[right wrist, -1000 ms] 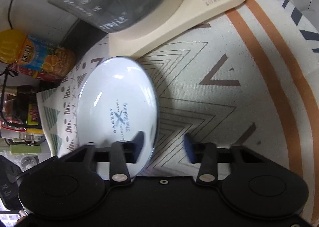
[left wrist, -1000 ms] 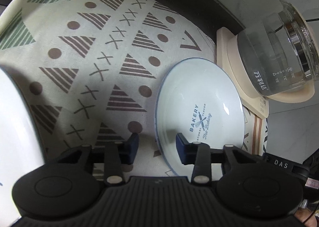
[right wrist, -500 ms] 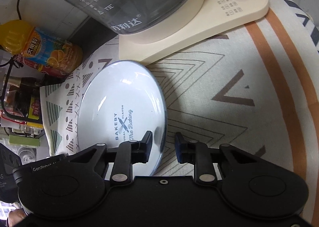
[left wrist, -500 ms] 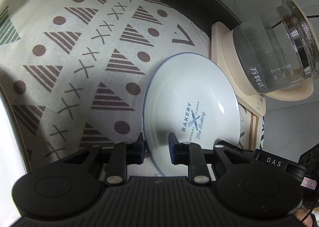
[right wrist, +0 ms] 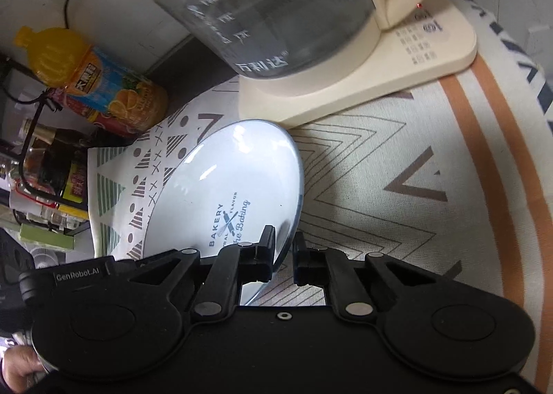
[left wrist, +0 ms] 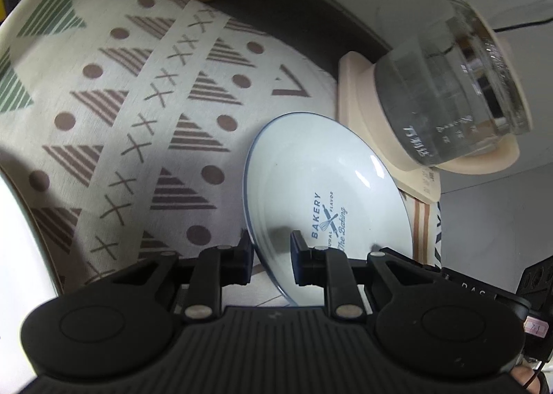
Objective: Organize plates and bowls
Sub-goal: 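Lift the 'BAKERY' plate with both grippers and carry it over the plate stack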
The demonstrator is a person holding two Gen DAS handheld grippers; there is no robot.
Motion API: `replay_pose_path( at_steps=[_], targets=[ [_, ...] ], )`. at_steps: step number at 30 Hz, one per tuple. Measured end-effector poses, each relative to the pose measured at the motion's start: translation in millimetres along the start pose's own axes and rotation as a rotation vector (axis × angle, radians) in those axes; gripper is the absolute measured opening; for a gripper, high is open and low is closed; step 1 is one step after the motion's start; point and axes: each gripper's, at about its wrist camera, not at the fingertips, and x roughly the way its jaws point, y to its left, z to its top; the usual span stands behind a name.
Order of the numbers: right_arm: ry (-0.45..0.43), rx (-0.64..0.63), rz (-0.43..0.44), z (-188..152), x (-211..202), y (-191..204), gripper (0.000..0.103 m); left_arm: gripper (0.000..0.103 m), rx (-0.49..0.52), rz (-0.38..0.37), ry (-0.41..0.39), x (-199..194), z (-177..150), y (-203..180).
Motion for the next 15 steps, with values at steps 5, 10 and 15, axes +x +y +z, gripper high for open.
replay_pose_path(
  at_steps=[5, 10, 15],
  targets=[
    [-0.031, 0.001, -0.001, -2, -13, 1, 0.01, 0.02, 0.017, -0.031, -0.017, -9, -1, -8],
    [-0.078, -0.016, 0.0, -1, -31, 11, 0.01, 0.02, 0.037, -0.048, -0.042, -25, 0, -16],
    [-0.112, -0.038, 0.0, -3, -44, 26, 0.01, 0.02, 0.052, -0.06, -0.078, -45, 2, -17]
  ],
)
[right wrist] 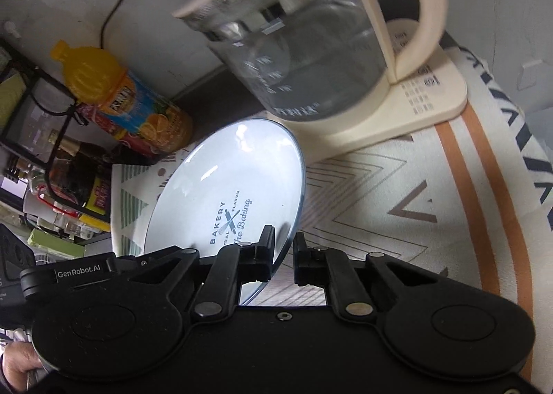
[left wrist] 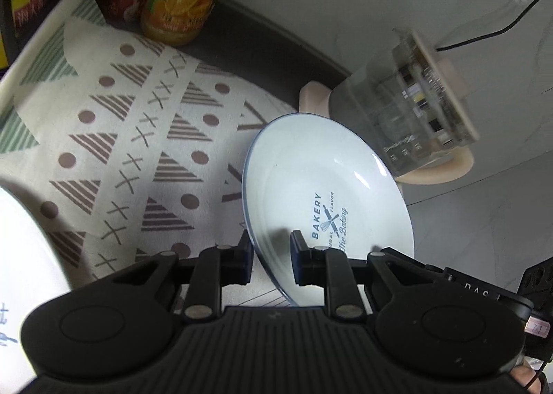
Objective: Organize plates and bowls
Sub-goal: 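Lift the 'BAKERY' plate with both grippers and carry it over the plate stack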
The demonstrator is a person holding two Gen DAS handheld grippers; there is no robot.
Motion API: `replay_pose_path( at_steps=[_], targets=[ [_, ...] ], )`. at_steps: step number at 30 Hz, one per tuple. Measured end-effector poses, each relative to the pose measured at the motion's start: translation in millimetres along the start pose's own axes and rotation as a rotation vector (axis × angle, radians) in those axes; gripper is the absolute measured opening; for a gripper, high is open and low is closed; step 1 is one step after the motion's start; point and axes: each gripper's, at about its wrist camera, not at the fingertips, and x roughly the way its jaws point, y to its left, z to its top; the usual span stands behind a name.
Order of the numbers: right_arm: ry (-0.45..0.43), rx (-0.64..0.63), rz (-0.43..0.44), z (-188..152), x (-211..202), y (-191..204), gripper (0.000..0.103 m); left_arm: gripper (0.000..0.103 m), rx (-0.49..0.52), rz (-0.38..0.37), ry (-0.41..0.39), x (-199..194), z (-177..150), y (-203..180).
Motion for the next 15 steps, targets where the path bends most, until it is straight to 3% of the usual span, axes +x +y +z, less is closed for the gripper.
replay_pose_path(
  at_steps=[15],
  targets=[
    [-0.063, -0.042, 0.03, -33, -15, 65, 0.01, 0.02, 0.038, 0.007, -0.072, -74, -7, 33]
  ],
)
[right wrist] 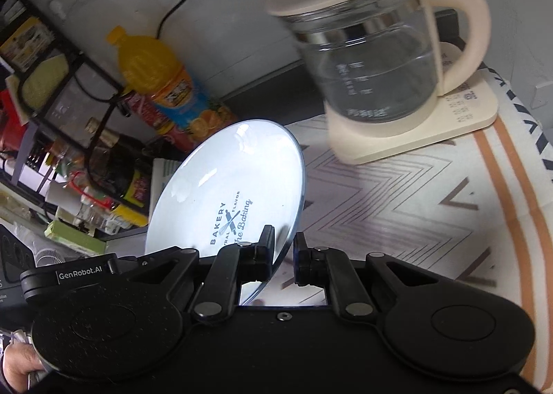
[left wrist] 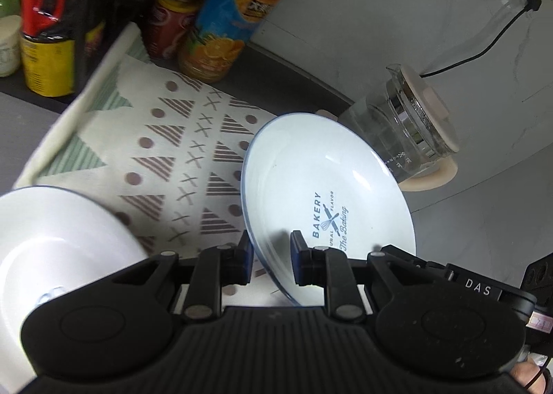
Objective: Organize plates and bowls
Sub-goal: 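Lift the 'BAKERY' plate with both grippers and carry it over the plate stack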
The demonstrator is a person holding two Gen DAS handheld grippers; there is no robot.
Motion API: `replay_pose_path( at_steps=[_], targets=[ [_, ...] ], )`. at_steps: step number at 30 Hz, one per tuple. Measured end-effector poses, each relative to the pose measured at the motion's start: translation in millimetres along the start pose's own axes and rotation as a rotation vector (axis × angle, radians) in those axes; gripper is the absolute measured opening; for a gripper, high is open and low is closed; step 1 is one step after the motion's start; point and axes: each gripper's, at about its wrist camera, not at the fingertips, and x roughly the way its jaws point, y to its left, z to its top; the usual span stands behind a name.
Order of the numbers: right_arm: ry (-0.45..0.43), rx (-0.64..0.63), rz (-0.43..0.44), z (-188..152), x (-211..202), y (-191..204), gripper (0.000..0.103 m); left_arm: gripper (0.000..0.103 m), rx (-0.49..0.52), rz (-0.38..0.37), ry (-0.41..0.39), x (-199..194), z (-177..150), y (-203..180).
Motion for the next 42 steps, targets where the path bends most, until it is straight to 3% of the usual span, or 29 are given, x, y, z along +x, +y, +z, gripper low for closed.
replay_pose_path(
  at_steps=[21, 42],
  targets=[
    [-0.002, 0.018, 0.008, -82, 5, 89, 0.01, 0.02, 0.032, 0.037, 0.001, -77, -28, 81],
    [-0.008, 0.049, -0.037, -143, 11, 124, 0.01, 0.02, 0.052, 0.036, 0.064, -96, -58, 135]
  ],
)
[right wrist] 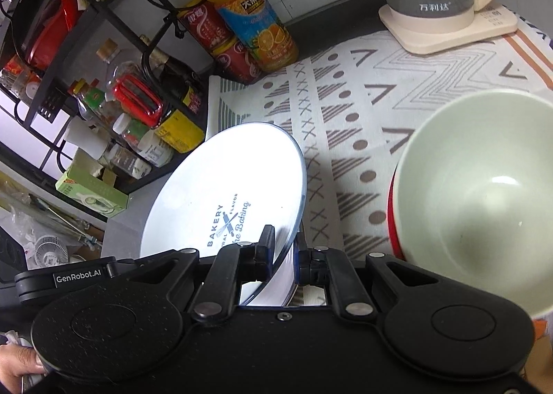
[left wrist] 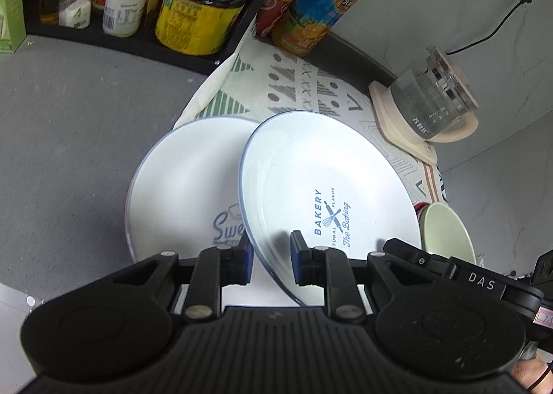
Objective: Organize plates and bowls
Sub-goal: 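Lift the 'BAKERY' plate with both grippers and carry it over the plate stack, then lower the 'BAKERY' plate onto the 'Sweet' plate and open both grippers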
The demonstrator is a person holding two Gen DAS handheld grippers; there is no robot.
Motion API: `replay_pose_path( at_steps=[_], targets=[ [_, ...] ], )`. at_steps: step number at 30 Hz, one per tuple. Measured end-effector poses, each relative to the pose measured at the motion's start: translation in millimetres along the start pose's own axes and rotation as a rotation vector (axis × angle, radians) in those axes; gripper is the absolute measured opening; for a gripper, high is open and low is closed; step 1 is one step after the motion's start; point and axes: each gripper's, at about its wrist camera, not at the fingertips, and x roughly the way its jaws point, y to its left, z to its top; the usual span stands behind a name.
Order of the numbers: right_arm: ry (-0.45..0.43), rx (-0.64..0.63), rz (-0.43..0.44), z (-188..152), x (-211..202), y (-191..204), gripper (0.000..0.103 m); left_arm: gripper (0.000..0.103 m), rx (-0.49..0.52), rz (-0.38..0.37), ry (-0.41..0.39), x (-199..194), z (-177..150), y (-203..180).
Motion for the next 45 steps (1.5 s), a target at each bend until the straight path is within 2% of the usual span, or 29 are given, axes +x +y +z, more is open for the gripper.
replay_pose_path(
  at_steps=[14, 32, 38, 41, 45],
  targets=[
    [0.015, -0.019, -0.06, -26, 17, 11, 0.01, 0.02, -0.029, 0.01, 0.055, 12, -14, 27],
    [0.051, -0.099, -0.16, -27, 34, 24, 0.01, 0.02, -0.067, 0.025, 0.101, 29, -18, 35],
    [0.059, -0.112, -0.168, -25, 38, 27, 0.01, 0.021, -0.083, 0.036, 0.119, 35, -15, 37],
    [0.068, -0.123, -0.186, -25, 43, 29, 0.009, 0.021, -0.064, 0.06, 0.127, 36, -12, 35],
    [0.074, -0.144, -0.2, -25, 45, 32, 0.009, 0.028, -0.059, 0.105, 0.143, 35, -5, 32]
  ],
)
